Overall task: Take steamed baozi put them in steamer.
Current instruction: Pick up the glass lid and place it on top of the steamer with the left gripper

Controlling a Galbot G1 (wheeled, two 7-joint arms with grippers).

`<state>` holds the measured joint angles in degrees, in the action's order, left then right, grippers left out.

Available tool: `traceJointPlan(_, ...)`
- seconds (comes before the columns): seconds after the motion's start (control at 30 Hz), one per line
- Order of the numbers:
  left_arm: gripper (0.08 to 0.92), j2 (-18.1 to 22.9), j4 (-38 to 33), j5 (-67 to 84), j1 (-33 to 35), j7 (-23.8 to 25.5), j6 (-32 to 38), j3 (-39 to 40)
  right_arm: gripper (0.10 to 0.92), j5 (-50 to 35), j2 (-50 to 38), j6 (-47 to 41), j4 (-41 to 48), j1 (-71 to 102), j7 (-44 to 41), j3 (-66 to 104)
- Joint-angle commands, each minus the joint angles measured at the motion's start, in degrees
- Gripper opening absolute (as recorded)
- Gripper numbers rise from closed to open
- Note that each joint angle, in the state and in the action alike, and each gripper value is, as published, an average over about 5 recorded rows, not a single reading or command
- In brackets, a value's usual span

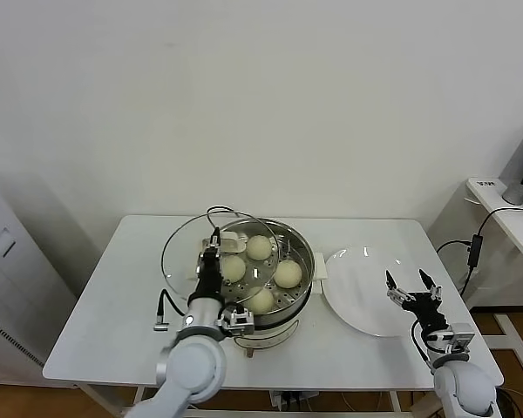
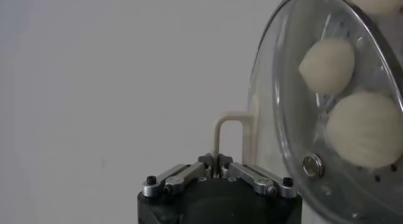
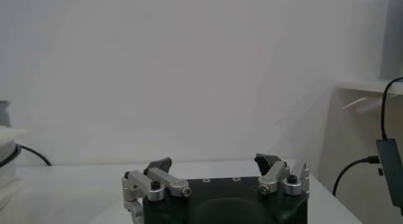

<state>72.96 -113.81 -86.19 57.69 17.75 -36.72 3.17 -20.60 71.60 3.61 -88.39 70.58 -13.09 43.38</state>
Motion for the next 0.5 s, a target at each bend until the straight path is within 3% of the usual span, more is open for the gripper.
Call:
traceJointPlan(0.03, 0.105, 5.6, 3.0, -5.7, 0.0, 0.7, -0.9, 1.6, 0.823, 0.0, 0.2, 0.1, 0.2, 0.2, -0.1, 0.0)
traceJointPlan(0.5, 0.105, 9.6, 7.2, -7.4, -1.3, 0.1, -0.7, 4.0, 0.823, 0.0, 0.1, 0.3, 0.6, 0.7, -0.4, 0.7)
